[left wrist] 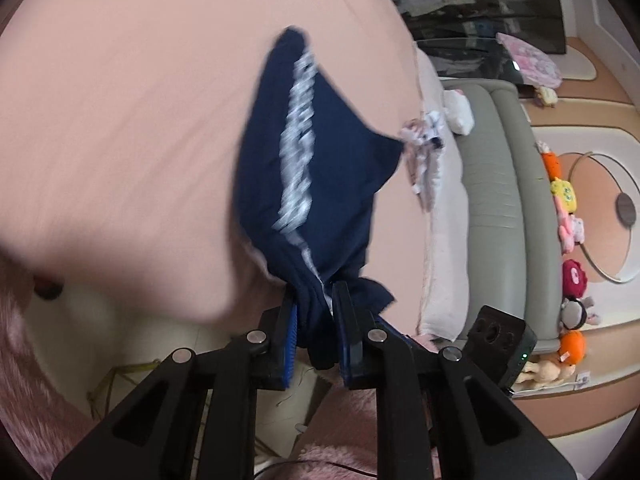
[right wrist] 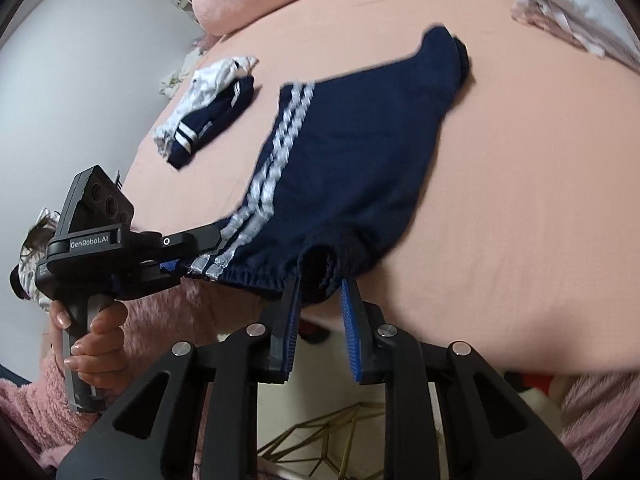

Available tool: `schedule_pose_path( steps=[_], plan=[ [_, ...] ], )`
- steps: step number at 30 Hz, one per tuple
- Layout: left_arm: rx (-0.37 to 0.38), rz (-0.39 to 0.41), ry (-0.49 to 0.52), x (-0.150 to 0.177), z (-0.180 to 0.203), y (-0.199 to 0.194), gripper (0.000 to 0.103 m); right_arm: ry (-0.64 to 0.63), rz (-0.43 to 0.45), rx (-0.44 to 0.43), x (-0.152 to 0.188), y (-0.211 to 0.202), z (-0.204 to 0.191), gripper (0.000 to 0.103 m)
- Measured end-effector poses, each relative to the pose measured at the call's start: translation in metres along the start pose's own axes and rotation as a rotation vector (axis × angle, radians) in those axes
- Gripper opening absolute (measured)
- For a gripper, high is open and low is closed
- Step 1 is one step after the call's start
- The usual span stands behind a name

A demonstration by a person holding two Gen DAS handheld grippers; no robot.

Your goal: Fold clothes

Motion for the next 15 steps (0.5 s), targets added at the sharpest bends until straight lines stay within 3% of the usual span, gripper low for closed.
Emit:
schedule_pose_path(
  steps=[5,7,10,11,13,15],
  plan=[
    [0.03,0.044,0.067,-0.064,0.034,0.01,0.017,-0.032,0.081,0.026,-0.066,0.003,-0.002,0.02],
    [-0.005,0.077,0.094,-0.088,0.041,0.017,0.019,-0.018,0.135,0.023,-0.091,0.004,-0.001,0.02],
    [-0.06,0.143,0.142,-0.116,0.039,0.016,0.034,-0.002,0.193,0.097,-0.119,0.003,0.007,0.022],
    [-0.076,0.166,0.189,-0.119,0.037,0.016,0.046,-0.005,0.199,0.116,-0.123,0.003,0.01,0.032],
    [-0.112,0.189,0.276,-0.119,0.031,0.016,0.05,-0.009,0.189,0.136,-0.125,0.005,0.017,0.05],
    [-0.122,0.172,0.314,-0.115,0.018,0.019,0.05,-0.011,0.141,0.144,-0.121,0.014,0.025,0.051]
  ],
)
Point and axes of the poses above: each gripper's, at about its wrist camera, not at the fingertips, and y roughly the way its jaws point, z to its right, x to its underside, the point moved 4 cm from there along y, roughly the way its jaws point, and after that the axes turned 3 degrees about -x, right-handed, at the moved point
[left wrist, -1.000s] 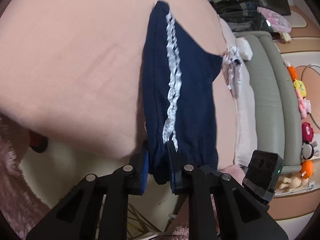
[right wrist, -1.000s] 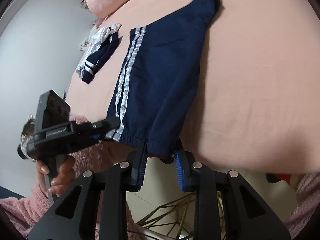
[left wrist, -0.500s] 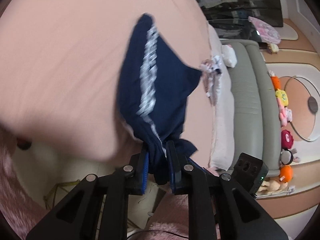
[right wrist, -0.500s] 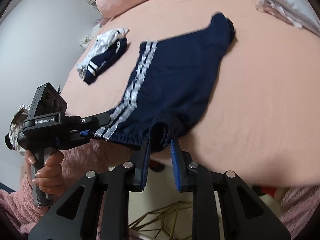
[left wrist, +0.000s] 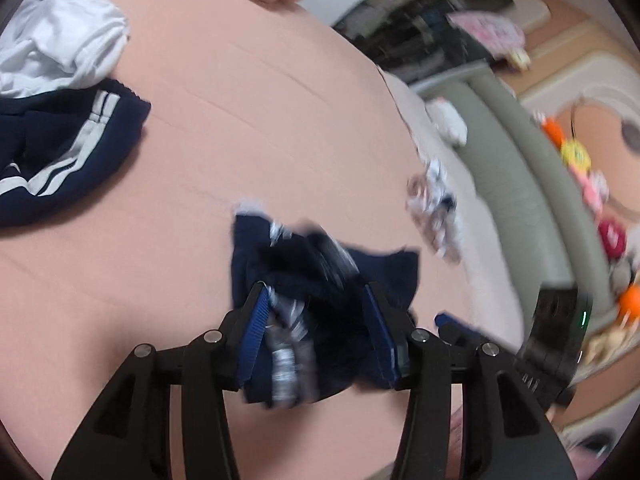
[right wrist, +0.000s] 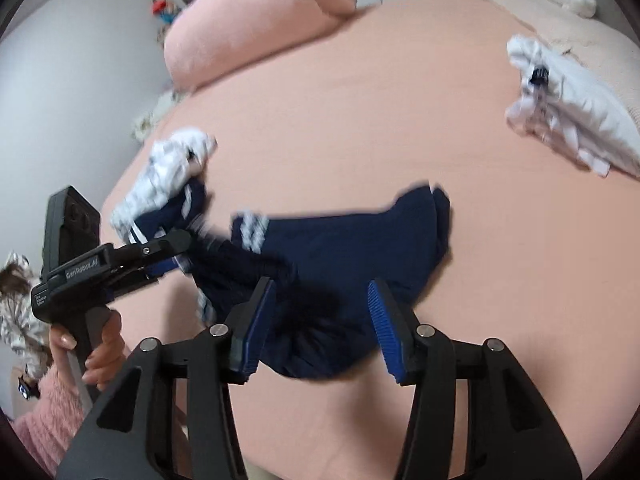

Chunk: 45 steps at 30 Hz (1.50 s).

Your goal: Fold clothes

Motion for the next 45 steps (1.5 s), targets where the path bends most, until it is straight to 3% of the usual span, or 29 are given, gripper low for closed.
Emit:
schedule_pose_path(
  steps=[3,6,7,10,12,14,15,18,20,23,24,25,26,29,32,33,35,37,39,41,45],
  plan=[
    [0.004,-0.03,-0.041,0.0,-0.015,0.004,0.05,-0.038,-0.071,0.038,0.007,0.018,0.002,0.052],
    [-0.087,0.003,0.004,-0.008,-0.017,0.0,0.05,-0.101,-0.087,0.032,0.007,0.028,-0.013,0.057],
    [-0.109,0.006,0.02,-0.008,-0.018,-0.002,0.05,-0.136,-0.097,0.021,0.008,0.031,-0.022,0.064],
    [-0.093,-0.026,0.079,-0.004,-0.011,0.0,0.05,-0.187,-0.125,0.075,0.006,0.047,-0.031,0.066],
    [-0.098,-0.048,0.16,0.003,0.001,0.004,0.05,-0.148,-0.146,0.056,0.002,0.058,-0.024,0.063],
    [-0.129,-0.058,0.208,0.008,0.01,0.012,0.049,-0.108,-0.167,0.034,-0.002,0.069,-0.016,0.041],
    [-0.138,-0.068,0.22,0.01,0.012,0.016,0.049,-0.087,-0.177,0.023,-0.004,0.075,-0.012,0.041],
    [-0.169,-0.041,0.229,0.006,0.012,0.017,0.048,0.033,-0.193,-0.116,-0.012,0.073,-0.004,0.045],
    [-0.146,-0.02,0.215,-0.004,0.011,0.016,0.048,0.104,-0.175,-0.142,-0.02,0.07,0.008,0.058],
    [-0.121,-0.049,0.193,-0.011,0.008,0.029,0.047,0.188,-0.191,-0.178,-0.029,0.077,0.024,0.059],
    [-0.121,-0.063,0.195,-0.009,0.007,0.032,0.034,0.178,-0.199,-0.167,-0.031,0.081,0.025,0.055],
    [-0.124,-0.075,0.199,-0.007,0.007,0.036,0.028,0.166,-0.207,-0.155,-0.032,0.084,0.026,0.04],
    [-0.144,-0.069,0.217,-0.006,0.009,0.036,0.025,0.154,-0.215,-0.142,-0.034,0.088,0.026,0.035],
    [-0.163,-0.019,0.248,-0.008,0.015,0.027,0.023,0.014,-0.135,-0.033,-0.045,0.078,0.017,0.026],
    [-0.182,0.021,0.205,-0.014,0.008,0.022,0.028,-0.133,-0.039,0.092,-0.058,0.07,0.007,0.027],
    [-0.195,0.006,0.187,-0.013,0.004,0.025,0.033,-0.182,-0.007,0.133,-0.062,0.067,0.003,0.028],
    [-0.218,-0.019,0.151,-0.012,-0.005,0.028,0.034,-0.155,-0.065,0.15,-0.059,0.076,0.013,0.048],
    [-0.215,-0.004,0.128,-0.012,-0.005,0.019,0.034,-0.123,-0.128,0.165,-0.056,0.086,0.023,0.048],
    [-0.21,0.017,0.106,-0.011,-0.004,0.007,0.044,-0.051,-0.061,0.117,-0.053,0.067,0.026,0.05],
    [-0.201,0.029,0.054,-0.003,-0.008,-0.009,0.055,-0.002,0.005,0.077,-0.043,0.044,0.025,0.06],
    [-0.13,-0.074,-0.039,0.024,-0.015,-0.006,0.06,0.019,-0.022,0.055,-0.005,0.027,0.025,0.067]
  ],
)
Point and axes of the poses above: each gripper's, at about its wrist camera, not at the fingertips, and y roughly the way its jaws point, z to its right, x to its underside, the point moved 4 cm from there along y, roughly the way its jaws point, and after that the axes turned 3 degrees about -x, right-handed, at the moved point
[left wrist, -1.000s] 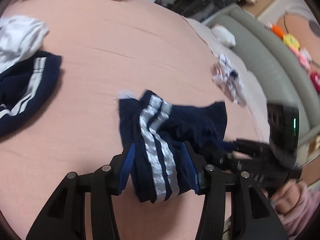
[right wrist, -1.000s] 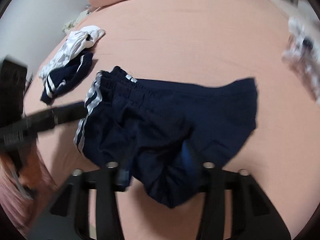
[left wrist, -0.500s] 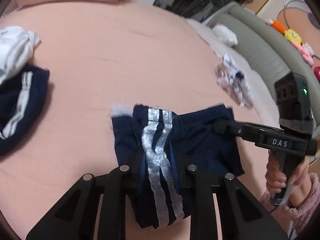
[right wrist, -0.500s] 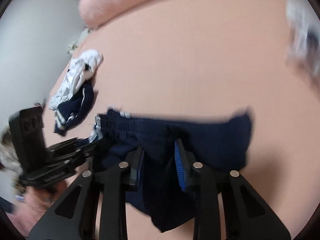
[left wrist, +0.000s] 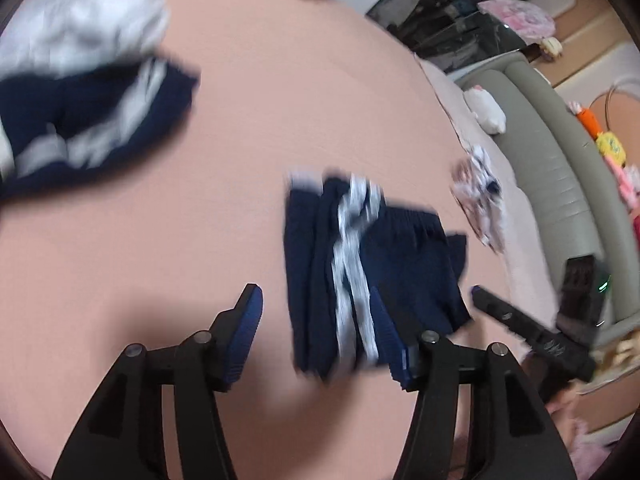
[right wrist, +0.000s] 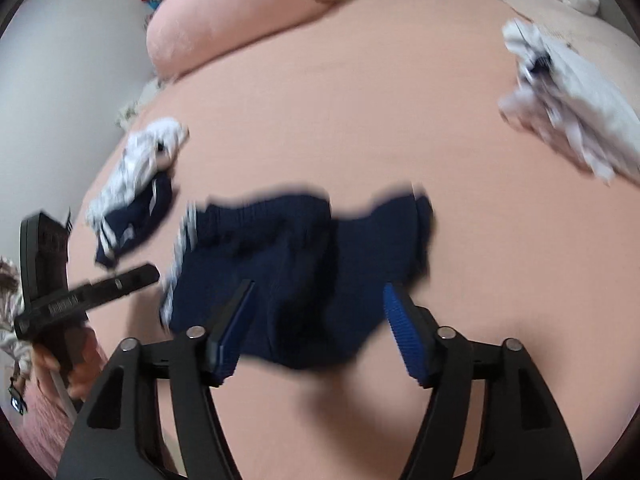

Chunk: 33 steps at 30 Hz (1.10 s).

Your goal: Fold clothes

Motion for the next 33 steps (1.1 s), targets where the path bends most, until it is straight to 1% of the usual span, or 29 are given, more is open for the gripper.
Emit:
schedule_pose_path(
  steps=[1,2,3,4,5,6,7,8,9,10,11,13,15,17,19,20,22,24,25,26,27,28,29,31,32,33],
  plan=[
    [0.02,-0.037,-0.005,0.006,0.001,0.005,0.06,0.003,-0.019,-0.002,0.011,0.001,0.001,0.067],
    [0.014,-0.063,0.009,0.011,0.004,0.013,0.06,0.007,-0.028,-0.009,0.015,0.004,0.0,0.067],
    [-0.02,-0.056,0.036,0.013,0.008,0.017,0.06,0.011,-0.032,-0.013,0.02,0.008,0.001,0.067],
    [-0.036,-0.045,0.067,0.013,0.012,0.019,0.06,0.013,-0.034,-0.004,0.021,0.013,0.003,0.067],
    [-0.051,-0.035,0.095,0.014,0.017,0.021,0.056,0.013,-0.042,0.0,0.022,0.022,0.004,0.068],
    [-0.056,-0.029,0.11,0.013,0.02,0.024,0.038,0.012,-0.048,0.001,0.023,0.029,0.005,0.066],
    [-0.06,-0.026,0.121,0.013,0.023,0.027,0.03,0.011,-0.053,0.002,0.023,0.035,0.005,0.052],
    [-0.053,-0.036,0.111,0.014,0.024,0.029,0.026,0.003,-0.052,0.013,0.024,0.035,0.004,0.034],
    [-0.043,-0.033,0.112,0.015,0.025,0.026,0.023,0.02,-0.052,-0.014,0.024,0.031,0.005,0.024],
    [-0.033,-0.031,0.113,0.016,0.027,0.023,0.022,0.039,-0.051,-0.043,0.023,0.027,0.006,0.015],
    [-0.022,-0.03,0.116,0.017,0.028,0.02,0.021,0.059,-0.051,-0.072,0.022,0.023,0.006,0.014],
    [0.0,-0.033,0.154,0.025,0.036,0.011,0.021,0.04,-0.043,-0.055,0.026,0.012,0.004,0.013],
    [0.021,-0.038,0.19,0.033,0.043,0.003,0.021,0.018,-0.042,-0.051,0.038,0.0,0.001,0.013],
    [0.011,-0.074,0.202,0.05,0.044,0.002,0.021,0.0,-0.05,-0.04,0.055,-0.01,-0.003,0.014],
    [-0.04,-0.114,0.21,0.064,0.041,0.005,0.023,-0.019,-0.071,-0.001,0.081,-0.018,0.0,0.016],
    [-0.081,-0.123,0.216,0.07,0.038,0.004,0.025,-0.028,-0.082,0.019,0.094,-0.021,0.002,0.018],
    [-0.094,-0.107,0.203,0.074,0.038,-0.004,0.027,-0.034,-0.088,0.048,0.115,-0.027,0.008,0.025],
    [-0.103,-0.061,0.173,0.076,0.036,-0.014,0.031,-0.022,-0.086,0.066,0.124,-0.038,0.011,0.026],
    [-0.107,-0.038,0.158,0.077,0.035,-0.02,0.032,-0.033,-0.073,0.091,0.123,-0.045,0.01,0.027],
    [-0.111,-0.016,0.144,0.078,0.034,-0.025,0.035,-0.046,-0.06,0.117,0.123,-0.053,0.009,0.027],
    [-0.108,0.001,0.137,0.078,0.034,-0.029,0.036,-0.049,-0.029,0.117,0.119,-0.059,0.007,0.027],
    [-0.102,0.011,0.139,0.078,0.035,-0.032,0.036,-0.051,0.003,0.114,0.115,-0.065,0.005,0.028],
    [-0.098,0.021,0.141,0.078,0.036,-0.035,0.036,-0.053,0.035,0.111,0.111,-0.071,0.003,0.032],
    [-0.099,0.037,0.136,0.08,0.039,-0.039,0.036,-0.019,0.04,0.067,0.106,-0.071,0.006,0.036],
    [-0.086,0.036,0.143,0.083,0.044,-0.038,0.036,-0.008,0.034,0.051,0.101,-0.059,0.0,0.036],
    [-0.089,0.022,0.164,0.086,0.049,-0.034,0.036,-0.009,0.031,0.043,0.1,-0.051,-0.003,0.037]
  ],
)
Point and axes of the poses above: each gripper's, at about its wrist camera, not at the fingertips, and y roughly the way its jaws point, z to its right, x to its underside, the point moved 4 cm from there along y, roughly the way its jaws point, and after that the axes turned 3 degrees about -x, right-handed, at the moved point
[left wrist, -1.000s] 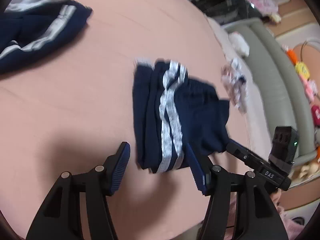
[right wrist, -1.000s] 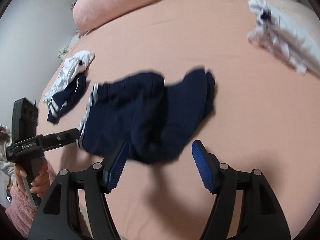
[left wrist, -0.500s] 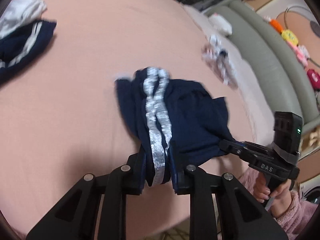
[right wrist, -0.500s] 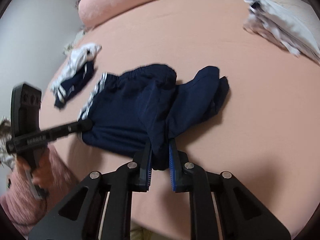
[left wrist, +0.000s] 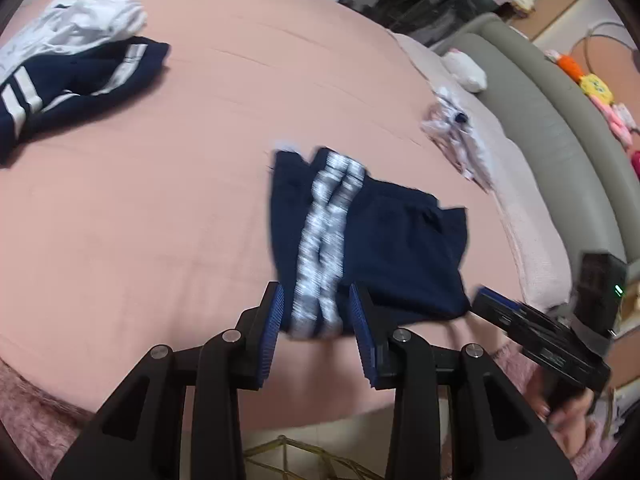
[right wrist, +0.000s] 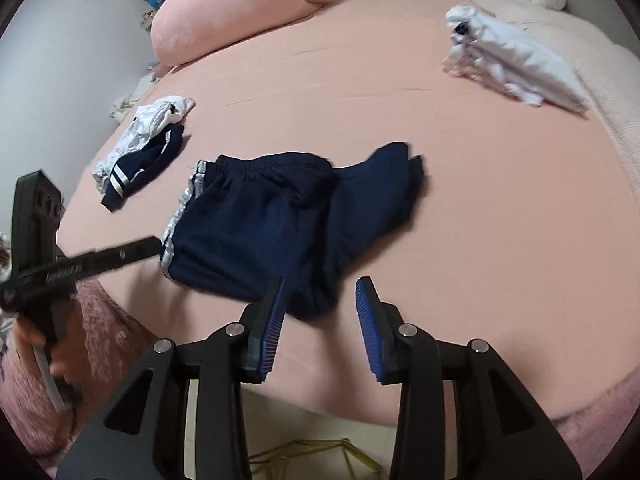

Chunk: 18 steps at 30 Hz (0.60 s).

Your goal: Fold clothes

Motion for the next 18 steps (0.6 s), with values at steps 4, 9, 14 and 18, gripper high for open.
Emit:
schedule_pose_path(
  steps=[4,9,14,18],
  plan=[
    [-0.113,-0.05,0.083,0.005,0.005,0.017,0.036,-0.006,-0.018,0.089,0.003,0.029,0.007,0.036],
    [-0.018,0.019,0.023,-0.008,-0.002,-0.003,0.038,0.067,0.028,0.093,0.003,0.01,0.03,0.038],
    [0.018,0.055,0.075,-0.025,0.017,0.004,0.04,0.038,0.031,0.031,0.008,0.0,0.018,0.042],
    [-0.14,-0.006,0.119,-0.029,0.012,0.031,0.041,-0.022,-0.05,0.093,0.016,0.025,0.004,0.045]
  ],
)
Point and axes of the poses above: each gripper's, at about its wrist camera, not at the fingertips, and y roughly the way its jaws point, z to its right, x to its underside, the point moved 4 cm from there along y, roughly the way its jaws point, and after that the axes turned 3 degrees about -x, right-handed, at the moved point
